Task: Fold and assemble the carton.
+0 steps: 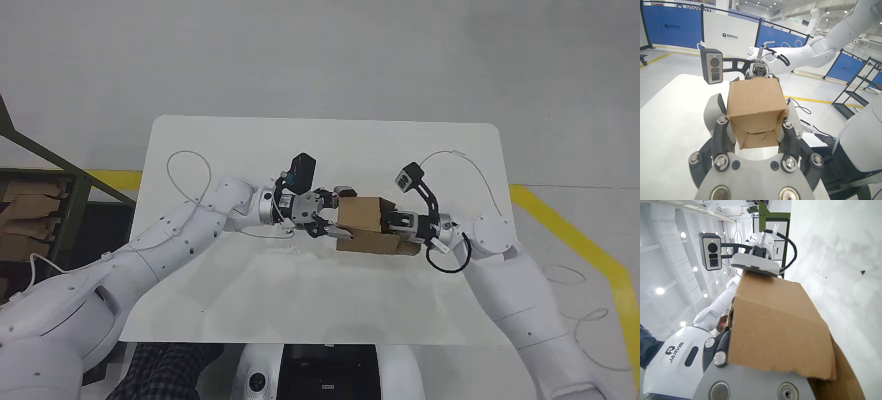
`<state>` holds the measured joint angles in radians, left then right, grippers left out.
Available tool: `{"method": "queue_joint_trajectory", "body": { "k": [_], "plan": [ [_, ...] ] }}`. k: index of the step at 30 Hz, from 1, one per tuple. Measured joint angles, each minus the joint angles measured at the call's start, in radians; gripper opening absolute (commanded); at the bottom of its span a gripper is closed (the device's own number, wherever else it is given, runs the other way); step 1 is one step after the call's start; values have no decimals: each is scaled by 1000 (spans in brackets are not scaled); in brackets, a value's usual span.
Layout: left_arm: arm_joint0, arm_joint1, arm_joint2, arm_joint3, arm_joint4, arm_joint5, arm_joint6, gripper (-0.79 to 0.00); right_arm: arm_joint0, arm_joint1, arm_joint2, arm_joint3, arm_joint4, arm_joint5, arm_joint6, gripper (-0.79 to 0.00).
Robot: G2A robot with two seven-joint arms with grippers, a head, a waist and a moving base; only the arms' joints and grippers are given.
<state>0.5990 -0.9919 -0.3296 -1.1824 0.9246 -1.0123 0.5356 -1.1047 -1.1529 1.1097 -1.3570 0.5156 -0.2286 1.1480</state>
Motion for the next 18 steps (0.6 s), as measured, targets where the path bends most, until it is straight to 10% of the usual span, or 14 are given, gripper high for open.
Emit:
{"method": "queue_joint_trajectory", "body": {
  "k": [18],
  "plan": [
    [26, 4, -41, 15, 31, 0, 22, -302, -62, 34, 135, -1, -12, -29, -16, -785]
  ]
}}
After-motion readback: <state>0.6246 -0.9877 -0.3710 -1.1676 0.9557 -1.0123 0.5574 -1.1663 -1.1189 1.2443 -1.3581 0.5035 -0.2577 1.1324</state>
